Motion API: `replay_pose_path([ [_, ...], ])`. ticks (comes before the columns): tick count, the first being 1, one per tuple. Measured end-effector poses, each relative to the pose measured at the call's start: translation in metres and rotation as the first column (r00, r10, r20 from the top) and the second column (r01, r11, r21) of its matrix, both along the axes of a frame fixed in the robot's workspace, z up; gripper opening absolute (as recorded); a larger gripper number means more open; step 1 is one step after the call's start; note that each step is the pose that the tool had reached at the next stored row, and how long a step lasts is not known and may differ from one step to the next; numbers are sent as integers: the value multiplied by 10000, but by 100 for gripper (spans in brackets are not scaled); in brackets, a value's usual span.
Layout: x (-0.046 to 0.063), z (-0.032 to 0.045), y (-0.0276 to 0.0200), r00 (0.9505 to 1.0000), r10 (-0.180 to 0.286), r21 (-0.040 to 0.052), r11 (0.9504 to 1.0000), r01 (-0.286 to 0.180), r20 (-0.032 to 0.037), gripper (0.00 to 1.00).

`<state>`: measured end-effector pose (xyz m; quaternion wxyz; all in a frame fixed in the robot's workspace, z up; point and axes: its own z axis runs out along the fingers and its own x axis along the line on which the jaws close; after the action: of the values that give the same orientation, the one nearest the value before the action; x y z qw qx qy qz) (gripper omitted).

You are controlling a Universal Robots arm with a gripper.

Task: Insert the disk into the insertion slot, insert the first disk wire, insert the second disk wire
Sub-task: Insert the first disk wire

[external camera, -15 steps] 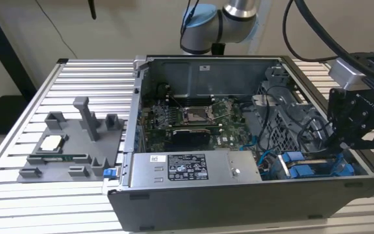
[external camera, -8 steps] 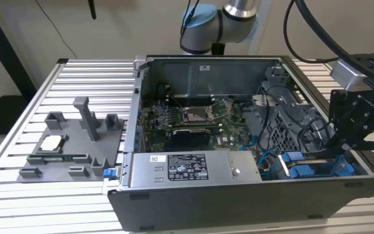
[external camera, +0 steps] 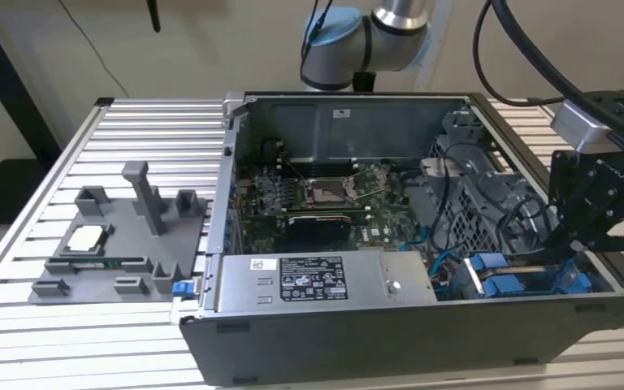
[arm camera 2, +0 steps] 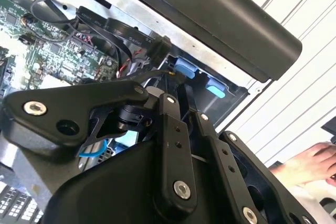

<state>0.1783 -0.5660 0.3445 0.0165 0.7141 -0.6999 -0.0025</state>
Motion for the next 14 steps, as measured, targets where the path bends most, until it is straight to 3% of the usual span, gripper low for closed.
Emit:
replay_pose_path([
  [10,-135,-8,0,10000,-9,-2,10000,9,8,19],
  [12,-186,-9,7,10000,-10,5,10000,10,82,19],
  [14,-222,-9,13,9998,-11,24,10000,10,208,19],
])
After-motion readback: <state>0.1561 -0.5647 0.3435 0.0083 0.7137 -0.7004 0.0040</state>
